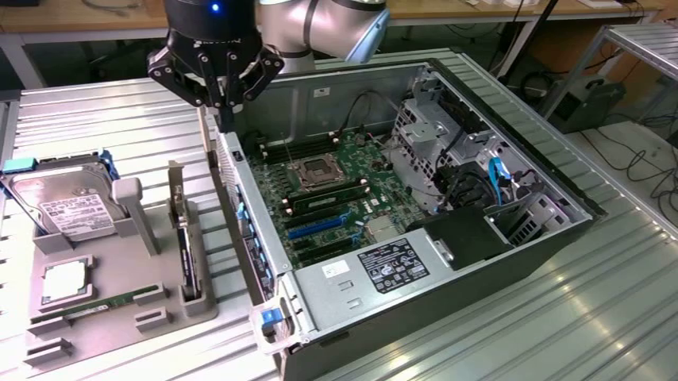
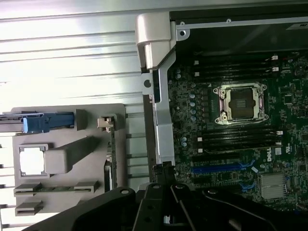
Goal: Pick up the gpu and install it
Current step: 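Reach for the gpu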
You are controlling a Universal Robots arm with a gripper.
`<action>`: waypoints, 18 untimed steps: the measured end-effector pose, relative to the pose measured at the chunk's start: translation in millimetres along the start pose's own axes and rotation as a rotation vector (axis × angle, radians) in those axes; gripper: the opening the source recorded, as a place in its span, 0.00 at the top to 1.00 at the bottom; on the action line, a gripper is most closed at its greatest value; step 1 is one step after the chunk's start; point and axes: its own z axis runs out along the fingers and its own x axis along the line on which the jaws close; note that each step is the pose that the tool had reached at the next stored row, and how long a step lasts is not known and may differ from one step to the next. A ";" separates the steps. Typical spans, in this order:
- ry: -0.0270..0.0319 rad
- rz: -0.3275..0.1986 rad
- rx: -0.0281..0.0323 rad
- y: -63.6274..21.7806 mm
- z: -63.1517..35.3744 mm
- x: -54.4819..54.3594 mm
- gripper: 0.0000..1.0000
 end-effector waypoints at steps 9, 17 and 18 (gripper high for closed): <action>0.0000 0.000 0.0000 -0.4 -0.2 5.8 0.89; 0.0000 0.000 0.0000 -1.3 -0.5 17.1 0.89; 0.0000 0.000 0.0000 -1.3 -0.5 17.9 0.89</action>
